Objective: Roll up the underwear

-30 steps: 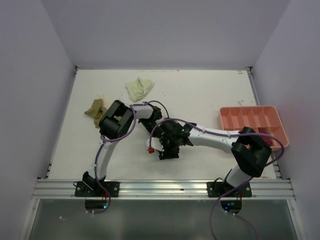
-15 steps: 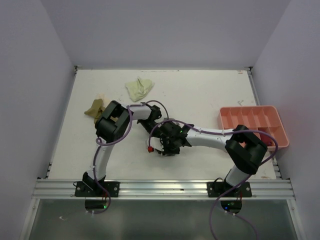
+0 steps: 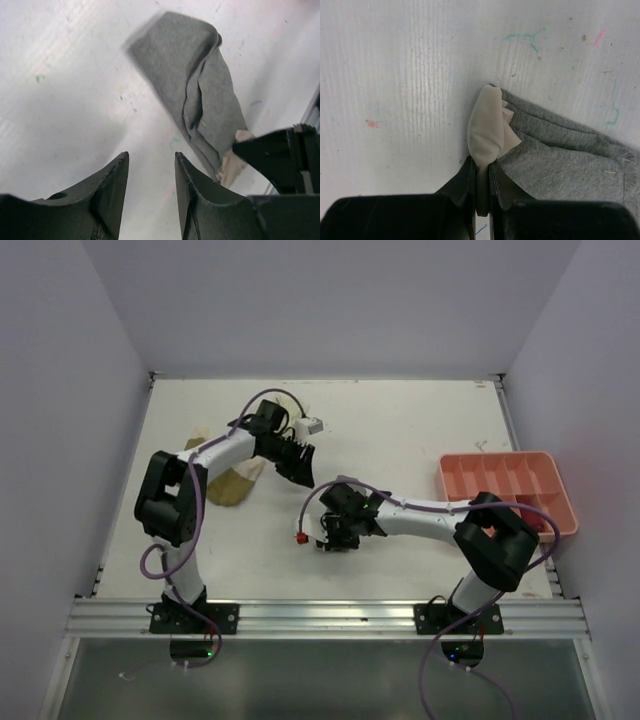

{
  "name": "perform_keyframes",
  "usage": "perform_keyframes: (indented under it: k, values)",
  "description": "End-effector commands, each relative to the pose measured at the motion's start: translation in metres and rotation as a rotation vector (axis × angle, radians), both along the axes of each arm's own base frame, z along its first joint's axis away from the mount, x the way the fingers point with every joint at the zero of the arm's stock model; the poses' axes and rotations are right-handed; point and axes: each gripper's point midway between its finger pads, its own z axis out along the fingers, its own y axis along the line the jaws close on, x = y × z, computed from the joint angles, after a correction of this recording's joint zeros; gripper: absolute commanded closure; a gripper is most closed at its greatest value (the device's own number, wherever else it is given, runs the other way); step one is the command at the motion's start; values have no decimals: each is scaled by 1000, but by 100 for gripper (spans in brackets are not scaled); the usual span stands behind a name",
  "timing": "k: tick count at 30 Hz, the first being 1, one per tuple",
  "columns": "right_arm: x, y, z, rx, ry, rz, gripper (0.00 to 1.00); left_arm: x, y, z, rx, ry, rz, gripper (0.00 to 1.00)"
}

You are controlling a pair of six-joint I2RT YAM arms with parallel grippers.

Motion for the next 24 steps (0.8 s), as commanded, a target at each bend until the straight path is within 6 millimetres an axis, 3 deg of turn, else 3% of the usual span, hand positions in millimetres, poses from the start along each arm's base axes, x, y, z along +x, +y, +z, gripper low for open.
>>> perform_keyframes:
  k: [1,7,8,15,18,19,20,21,22,24]
  values:
    - [0,-13,-7,-29,-35,23,100,33,-24,-10,55,-132,20,54]
    - [3,-23,-15,-42,-106,88,100,69,-57,-10,9,-248,34,49]
    - [4,-22,-15,-42,-118,96,100,70,-60,-20,15,-227,35,48]
    - [9,-22,-19,-68,-154,137,100,78,-84,-41,50,-227,48,49]
    - [11,-19,-18,-68,-164,144,100,72,-86,-54,80,-193,65,71]
    - [12,-18,-17,-67,-163,139,100,69,-81,-60,105,-183,77,87]
    - [14,-15,-15,-58,-164,134,100,70,-76,-61,118,-180,91,95]
    - [13,-13,-13,-51,-157,124,100,71,-69,-64,133,-175,114,100]
    - [13,-12,-12,-46,-150,117,100,73,-64,-58,124,-190,129,100]
    - [13,-6,-10,-31,-130,86,100,72,-38,-67,154,-168,170,100]
